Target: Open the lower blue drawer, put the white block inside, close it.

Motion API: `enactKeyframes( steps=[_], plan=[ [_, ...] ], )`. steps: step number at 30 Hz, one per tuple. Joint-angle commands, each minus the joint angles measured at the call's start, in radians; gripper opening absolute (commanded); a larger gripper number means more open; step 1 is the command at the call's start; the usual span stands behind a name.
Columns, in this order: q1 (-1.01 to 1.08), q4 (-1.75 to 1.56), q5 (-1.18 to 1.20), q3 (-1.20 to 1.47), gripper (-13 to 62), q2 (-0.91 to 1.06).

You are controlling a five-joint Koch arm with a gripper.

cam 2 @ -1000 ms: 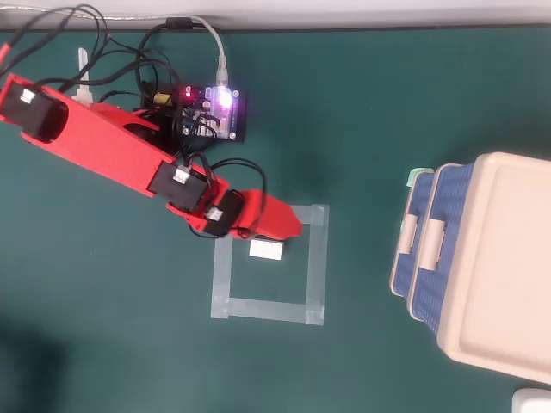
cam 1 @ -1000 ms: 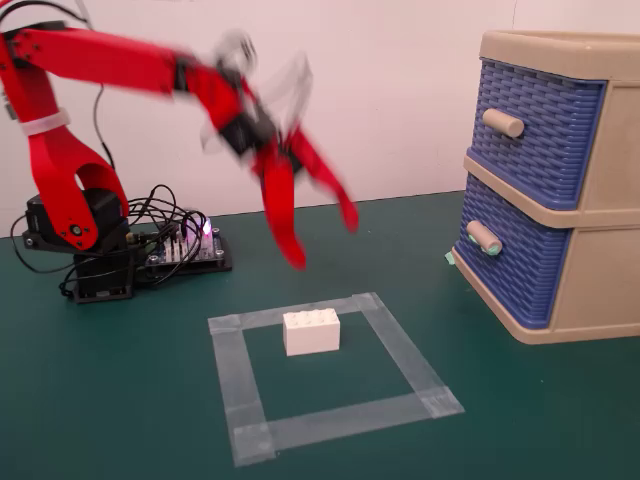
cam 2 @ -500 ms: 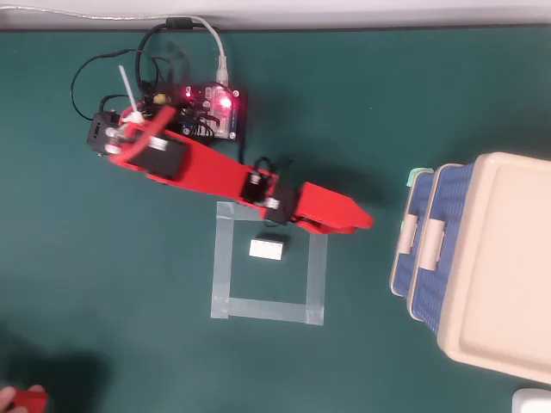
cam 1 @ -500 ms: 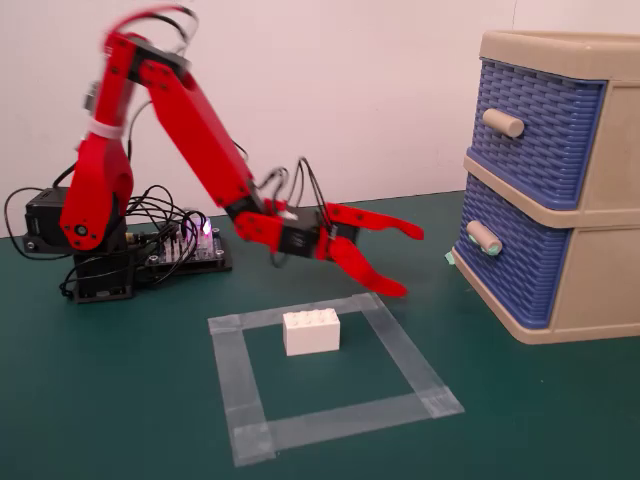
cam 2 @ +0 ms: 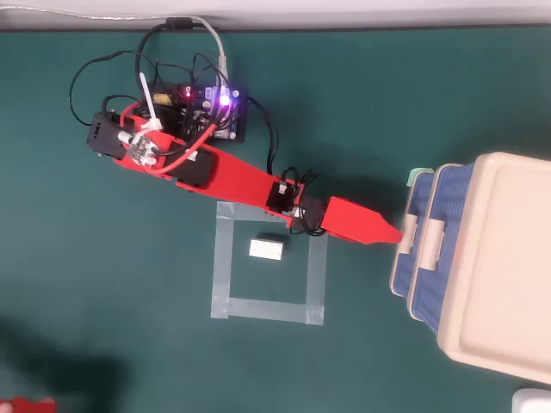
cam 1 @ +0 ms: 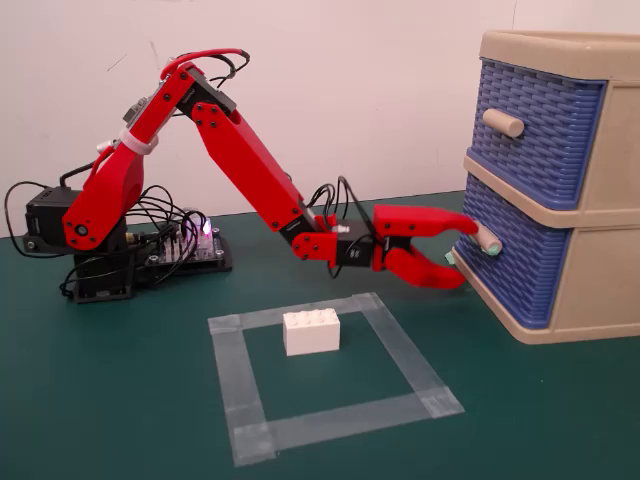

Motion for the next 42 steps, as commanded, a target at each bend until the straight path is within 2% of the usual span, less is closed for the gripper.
enactKeyframes(
  steps=[1, 5, 8, 12, 15, 21, 30, 35, 36, 39, 42],
  plan=[
    [-0.009, 0.028, 0.081, -0.081, 30.4, 0.02],
    [-0.043, 0.167, 0.083, -0.202, 27.4, 0.003],
    [-0.055, 0.225, 0.083, -0.279, 22.1, -0.034],
    [-0.064, 0.318, 0.083, -0.324, 9.0, -0.054],
    [-0.066, 0.451, 0.089, -0.334, -7.2, -0.049],
    [-0.057, 0.568, 0.15, -0.262, -8.0, 0.018],
    [0.035, 0.554, 0.161, 0.354, -8.0, 0.451],
    [0.083, 0.565, 0.152, 0.528, -7.4, 0.594],
    [0.097, 0.563, 0.146, 0.535, -1.2, 0.604],
    [0.092, 0.552, 0.098, 0.506, 32.1, 0.552],
    [0.094, 0.551, 0.069, 0.465, 34.0, 0.548]
  ],
)
